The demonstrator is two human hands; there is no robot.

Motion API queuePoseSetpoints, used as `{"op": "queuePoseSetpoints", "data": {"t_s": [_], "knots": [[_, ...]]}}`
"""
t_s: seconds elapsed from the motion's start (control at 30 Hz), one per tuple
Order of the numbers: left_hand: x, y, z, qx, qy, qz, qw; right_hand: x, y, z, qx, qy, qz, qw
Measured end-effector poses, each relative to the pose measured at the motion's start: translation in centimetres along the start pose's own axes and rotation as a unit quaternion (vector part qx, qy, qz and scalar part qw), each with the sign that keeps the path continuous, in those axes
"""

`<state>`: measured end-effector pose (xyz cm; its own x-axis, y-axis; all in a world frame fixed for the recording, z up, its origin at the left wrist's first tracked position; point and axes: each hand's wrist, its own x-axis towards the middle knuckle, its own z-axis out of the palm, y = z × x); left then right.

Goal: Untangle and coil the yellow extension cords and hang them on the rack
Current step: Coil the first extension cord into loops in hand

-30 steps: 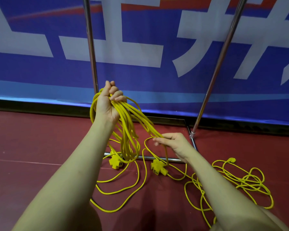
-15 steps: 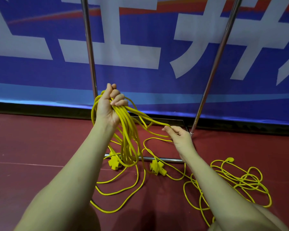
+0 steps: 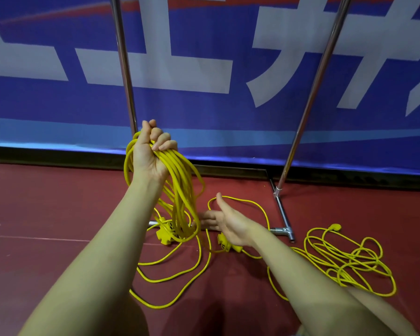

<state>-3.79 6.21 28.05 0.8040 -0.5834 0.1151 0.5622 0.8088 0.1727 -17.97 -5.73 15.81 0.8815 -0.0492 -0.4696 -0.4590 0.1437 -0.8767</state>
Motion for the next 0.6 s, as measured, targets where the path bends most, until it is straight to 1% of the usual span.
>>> {"op": "queuePoseSetpoints", "data": {"t_s": [0.07,0.2,0.3,0.37,0.4,0.43,0.5,0.57,0.6], "knots": [[0.5,0.3,-0.6,-0.01,0.008,0.002,1.0,0.3,0.0,-0.1,0.002,-0.008,-0.002,1.0],[1.0,0.6,-1.4,0.01,0.028,0.007,1.0,-0.3,-0.4,-1.6,-0.007,0.016,-0.012,1.0],[1.3,0.5,-1.8,0.052,0.047,-0.008,0.998,-1.1,-0.2,-2.9,-0.047,0.03,-0.056,0.997],[1.3,0.4,-1.8,0.07,0.056,-0.026,0.996,-1.1,0.0,-4.0,-0.116,0.079,-0.083,0.987],[1.3,0.4,-1.8,0.074,0.056,-0.034,0.995,-1.0,0.1,-4.6,-0.133,0.121,-0.092,0.979],[1.3,0.3,-1.7,0.075,0.055,-0.041,0.995,-1.0,0.3,-5.3,-0.132,0.161,-0.098,0.973],[1.1,0.6,-1.8,0.065,0.045,-0.059,0.995,-1.2,0.4,-6.1,-0.114,0.205,-0.116,0.965],[1.0,1.2,-2.1,0.03,0.016,-0.098,0.995,-1.7,0.0,-6.0,-0.076,0.215,-0.131,0.965],[0.9,1.6,-2.3,0.009,-0.008,-0.125,0.992,-1.8,-0.5,-5.9,-0.034,0.209,-0.137,0.968]]}}
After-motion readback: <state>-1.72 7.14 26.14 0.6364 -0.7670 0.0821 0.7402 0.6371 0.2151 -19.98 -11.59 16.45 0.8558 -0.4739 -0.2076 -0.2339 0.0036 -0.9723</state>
